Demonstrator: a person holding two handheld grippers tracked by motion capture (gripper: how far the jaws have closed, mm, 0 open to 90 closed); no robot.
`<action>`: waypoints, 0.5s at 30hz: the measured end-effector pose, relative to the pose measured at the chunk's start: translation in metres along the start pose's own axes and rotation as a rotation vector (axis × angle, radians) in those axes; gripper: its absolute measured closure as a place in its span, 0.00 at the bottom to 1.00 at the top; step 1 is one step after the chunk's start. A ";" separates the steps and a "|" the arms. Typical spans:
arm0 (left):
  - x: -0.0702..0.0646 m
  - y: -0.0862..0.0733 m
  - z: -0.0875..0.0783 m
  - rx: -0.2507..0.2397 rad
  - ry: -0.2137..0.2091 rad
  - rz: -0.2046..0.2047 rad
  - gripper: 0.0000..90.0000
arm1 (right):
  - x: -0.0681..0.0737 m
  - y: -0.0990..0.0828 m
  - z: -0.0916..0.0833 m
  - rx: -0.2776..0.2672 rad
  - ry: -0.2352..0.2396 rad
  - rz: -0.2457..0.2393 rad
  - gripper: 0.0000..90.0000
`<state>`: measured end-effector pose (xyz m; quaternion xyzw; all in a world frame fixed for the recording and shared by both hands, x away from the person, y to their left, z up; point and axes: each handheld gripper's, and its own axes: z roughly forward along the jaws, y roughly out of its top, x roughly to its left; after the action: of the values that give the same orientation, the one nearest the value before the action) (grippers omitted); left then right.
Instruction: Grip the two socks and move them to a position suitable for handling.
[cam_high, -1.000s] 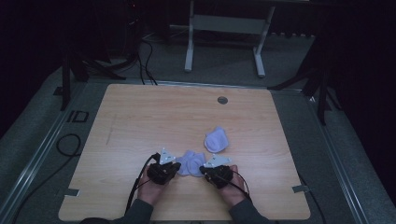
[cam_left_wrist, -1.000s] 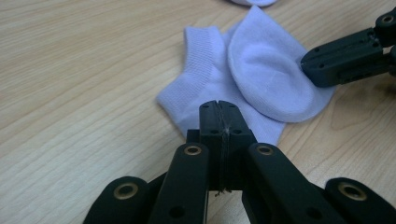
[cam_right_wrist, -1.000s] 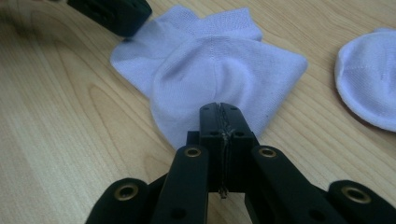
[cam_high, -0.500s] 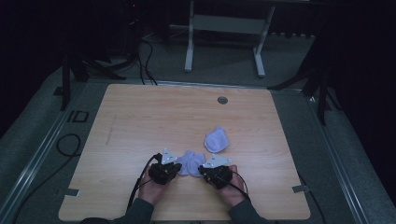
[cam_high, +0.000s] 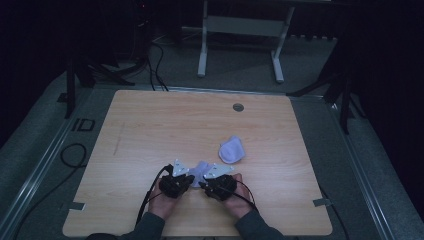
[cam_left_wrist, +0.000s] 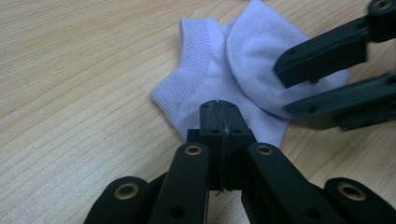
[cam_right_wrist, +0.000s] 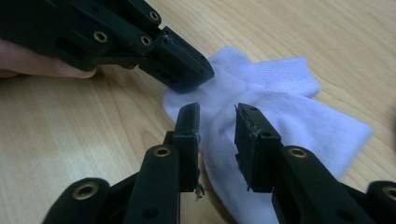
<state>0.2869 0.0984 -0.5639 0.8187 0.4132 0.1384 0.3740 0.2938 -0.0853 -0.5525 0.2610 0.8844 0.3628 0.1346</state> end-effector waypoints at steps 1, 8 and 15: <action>0.000 0.000 0.000 0.000 0.000 0.001 1.00 | 0.001 0.000 0.002 0.012 -0.003 0.004 0.79; 0.000 0.000 0.000 0.003 0.001 0.006 1.00 | -0.003 -0.003 0.004 0.022 -0.007 0.038 0.95; 0.000 0.000 0.000 0.005 0.002 0.007 1.00 | -0.005 -0.004 0.003 0.015 -0.015 0.046 0.96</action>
<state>0.2867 0.0983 -0.5636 0.8209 0.4110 0.1395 0.3711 0.2972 -0.0888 -0.5570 0.2851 0.8798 0.3571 0.1305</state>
